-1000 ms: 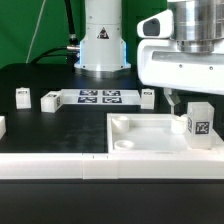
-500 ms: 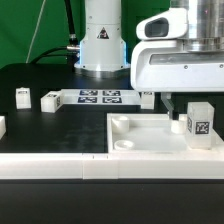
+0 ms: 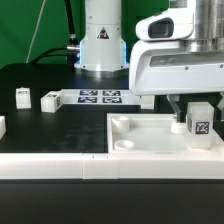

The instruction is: Assemble one leg

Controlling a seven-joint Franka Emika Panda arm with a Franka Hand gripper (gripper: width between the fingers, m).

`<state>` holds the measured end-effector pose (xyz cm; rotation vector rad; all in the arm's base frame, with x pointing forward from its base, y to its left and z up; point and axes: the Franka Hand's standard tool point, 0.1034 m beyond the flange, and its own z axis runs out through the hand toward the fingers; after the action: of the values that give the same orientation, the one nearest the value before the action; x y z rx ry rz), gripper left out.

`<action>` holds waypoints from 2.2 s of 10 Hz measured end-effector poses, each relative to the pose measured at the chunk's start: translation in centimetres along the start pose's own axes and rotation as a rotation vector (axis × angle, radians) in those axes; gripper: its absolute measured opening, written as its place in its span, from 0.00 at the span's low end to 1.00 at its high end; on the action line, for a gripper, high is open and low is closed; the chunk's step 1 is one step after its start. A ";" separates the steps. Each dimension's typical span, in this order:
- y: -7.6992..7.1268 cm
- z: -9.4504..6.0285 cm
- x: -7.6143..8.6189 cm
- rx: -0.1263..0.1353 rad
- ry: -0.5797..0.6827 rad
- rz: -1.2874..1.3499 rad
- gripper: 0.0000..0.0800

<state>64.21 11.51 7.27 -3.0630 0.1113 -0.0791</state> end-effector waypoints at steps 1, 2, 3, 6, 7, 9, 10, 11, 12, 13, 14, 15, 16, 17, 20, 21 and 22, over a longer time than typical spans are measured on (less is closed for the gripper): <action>0.0 0.0 0.0 0.000 0.000 0.000 0.36; 0.0 0.0 0.0 0.001 0.000 0.018 0.36; 0.0 0.0 0.0 0.001 0.000 0.043 0.36; 0.1 0.1 0.0 0.002 0.005 0.364 0.36; 0.3 0.1 0.0 0.011 0.001 0.500 0.36; 0.5 0.1 -0.1 0.010 -0.005 0.723 0.36; 0.5 0.1 -0.2 0.006 -0.007 0.863 0.36; 0.6 0.2 -0.3 0.005 -0.004 1.000 0.36; 0.5 0.2 -0.4 0.003 -0.001 1.084 0.36; 0.5 0.2 -0.4 0.006 -0.007 1.221 0.36; 0.4 0.2 -0.5 0.000 -0.006 1.363 0.36; 0.4 0.2 -0.6 -0.003 -0.009 1.512 0.36; 0.4 0.1 -0.6 -0.006 -0.009 1.603 0.36; 0.4 0.1 -0.6 -0.003 -0.014 1.626 0.36; 0.4 0.2 -0.7 0.002 -0.024 1.689 0.46; 0.3 0.2 -0.7 0.004 -0.023 1.577 0.64; 0.2 0.1 -0.7 0.005 -0.023 1.546 0.78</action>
Offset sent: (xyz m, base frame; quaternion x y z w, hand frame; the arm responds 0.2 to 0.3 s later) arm 0.0000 0.0000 0.0000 0.0000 0.0000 0.0000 1.0000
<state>63.55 11.40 7.08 -2.1021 2.2034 0.0555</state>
